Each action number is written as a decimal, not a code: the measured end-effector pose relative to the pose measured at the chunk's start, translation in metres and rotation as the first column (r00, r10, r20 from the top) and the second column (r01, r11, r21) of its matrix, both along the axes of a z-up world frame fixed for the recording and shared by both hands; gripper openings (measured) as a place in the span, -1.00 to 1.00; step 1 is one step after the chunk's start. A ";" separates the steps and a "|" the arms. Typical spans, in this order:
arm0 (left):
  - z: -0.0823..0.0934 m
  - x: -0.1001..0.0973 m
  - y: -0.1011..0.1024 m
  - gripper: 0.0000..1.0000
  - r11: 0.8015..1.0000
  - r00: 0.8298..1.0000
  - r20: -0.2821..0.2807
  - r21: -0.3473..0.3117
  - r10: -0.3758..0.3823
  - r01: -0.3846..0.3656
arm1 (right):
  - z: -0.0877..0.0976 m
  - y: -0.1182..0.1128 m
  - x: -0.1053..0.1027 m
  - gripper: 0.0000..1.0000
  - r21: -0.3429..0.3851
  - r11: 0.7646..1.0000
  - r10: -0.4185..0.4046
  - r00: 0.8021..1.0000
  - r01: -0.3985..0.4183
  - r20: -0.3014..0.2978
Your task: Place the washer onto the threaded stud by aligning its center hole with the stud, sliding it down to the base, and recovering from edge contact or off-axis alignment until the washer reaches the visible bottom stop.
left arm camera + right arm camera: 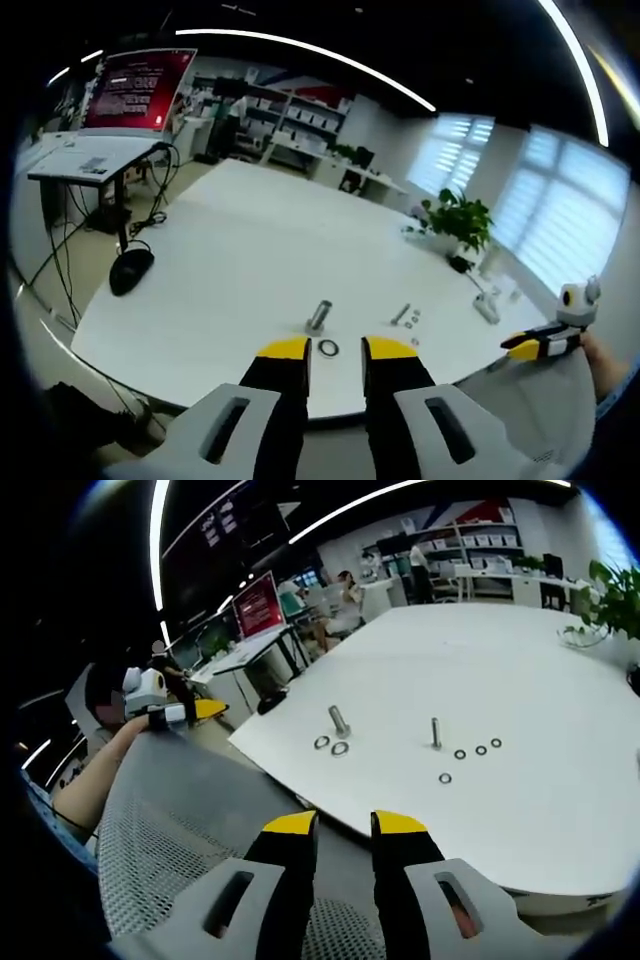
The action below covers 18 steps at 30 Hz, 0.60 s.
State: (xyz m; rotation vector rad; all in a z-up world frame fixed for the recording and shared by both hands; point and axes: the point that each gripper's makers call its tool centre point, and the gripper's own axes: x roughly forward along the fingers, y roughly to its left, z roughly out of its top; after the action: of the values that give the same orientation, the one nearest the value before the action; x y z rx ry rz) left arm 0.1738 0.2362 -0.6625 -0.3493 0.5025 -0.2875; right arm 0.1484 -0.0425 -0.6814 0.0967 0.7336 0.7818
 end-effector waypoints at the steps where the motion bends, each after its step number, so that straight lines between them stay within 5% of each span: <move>1: 0.000 0.000 0.000 -0.66 1.000 1.000 -0.001 0.000 -0.001 0.001 | 0.000 0.000 0.000 -0.53 0.001 1.000 -0.002 1.000 0.002 0.002; 18: -0.005 0.000 -0.002 -0.71 1.000 0.999 -0.028 0.022 -0.022 0.022 | 0.001 -0.001 0.002 -0.52 0.010 1.000 -0.024 1.000 0.024 0.004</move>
State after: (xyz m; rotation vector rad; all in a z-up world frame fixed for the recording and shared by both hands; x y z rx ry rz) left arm 0.1734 0.2340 -0.6679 -0.3271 0.5370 -0.2986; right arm 0.1503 -0.0438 -0.6803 0.1127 0.7231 0.7631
